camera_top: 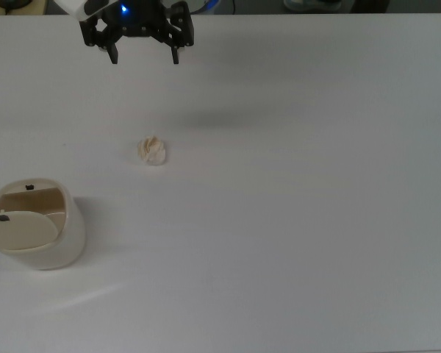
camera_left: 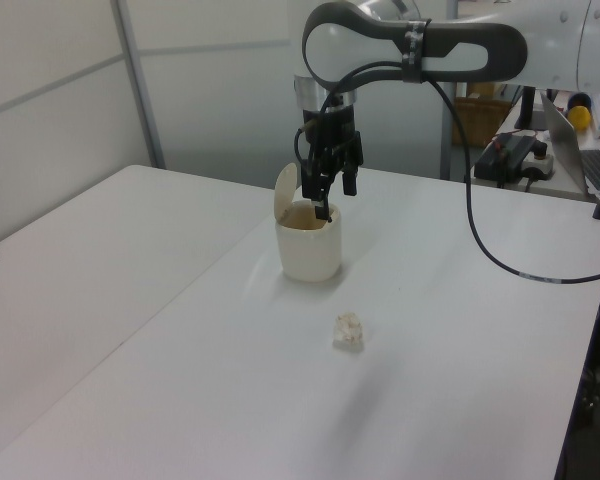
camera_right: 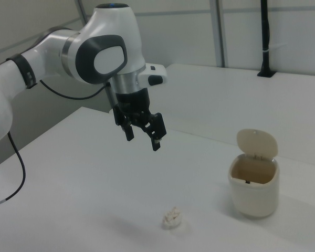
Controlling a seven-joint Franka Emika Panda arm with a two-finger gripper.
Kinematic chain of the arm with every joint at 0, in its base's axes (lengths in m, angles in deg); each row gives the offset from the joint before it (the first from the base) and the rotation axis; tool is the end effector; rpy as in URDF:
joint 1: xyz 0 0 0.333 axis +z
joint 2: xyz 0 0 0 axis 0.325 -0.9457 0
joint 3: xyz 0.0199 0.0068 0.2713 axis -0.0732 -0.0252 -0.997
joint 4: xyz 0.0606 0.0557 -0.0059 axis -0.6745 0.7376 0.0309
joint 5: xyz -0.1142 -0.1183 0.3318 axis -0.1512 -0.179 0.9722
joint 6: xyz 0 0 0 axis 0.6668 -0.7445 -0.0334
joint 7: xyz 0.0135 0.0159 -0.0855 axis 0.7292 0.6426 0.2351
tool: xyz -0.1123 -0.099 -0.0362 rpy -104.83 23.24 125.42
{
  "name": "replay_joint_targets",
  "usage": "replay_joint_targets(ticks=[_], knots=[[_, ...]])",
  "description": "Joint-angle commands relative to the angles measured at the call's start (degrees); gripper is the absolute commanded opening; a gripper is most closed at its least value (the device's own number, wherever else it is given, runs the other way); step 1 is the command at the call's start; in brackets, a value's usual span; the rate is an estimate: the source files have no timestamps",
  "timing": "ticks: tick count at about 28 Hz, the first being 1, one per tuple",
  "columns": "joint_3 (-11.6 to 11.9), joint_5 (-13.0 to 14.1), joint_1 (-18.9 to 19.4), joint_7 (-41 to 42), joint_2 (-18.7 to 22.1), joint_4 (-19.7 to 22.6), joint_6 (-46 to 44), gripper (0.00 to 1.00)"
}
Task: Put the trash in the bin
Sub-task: 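Move the open gripper down toward the crumpled white paper ball, then close the gripper on the paper ball and lift it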
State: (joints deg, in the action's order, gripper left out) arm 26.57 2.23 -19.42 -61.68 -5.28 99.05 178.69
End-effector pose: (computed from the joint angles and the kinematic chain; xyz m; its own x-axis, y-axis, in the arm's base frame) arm 0.5708 -0.0284 0.5043 0.9990 -0.0180 -0.0404 -0.0189 -0.9996 -0.0210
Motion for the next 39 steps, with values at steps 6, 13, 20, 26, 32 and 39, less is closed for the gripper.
replay_joint_targets(ticks=[6, 13, 20, 26, 32, 39], knots=[[-1.45, 0.13, 1.42, -2.49, -0.12, 7.66, 7.97, 1.0], [-1.45, -0.31, 2.21, -2.67, -2.58, 11.53, 12.54, 1.0], [-1.36, -2.94, 2.21, -2.84, -3.64, 16.36, 18.43, 1.0], [-1.01, -4.0, 2.13, -2.84, -3.46, 21.2, 23.0, 1.0], [-0.66, -5.14, 1.69, -2.84, -2.93, 25.77, 27.31, 1.0], [-0.57, -7.78, 0.81, -3.45, -3.55, 29.46, 32.58, 1.0]])
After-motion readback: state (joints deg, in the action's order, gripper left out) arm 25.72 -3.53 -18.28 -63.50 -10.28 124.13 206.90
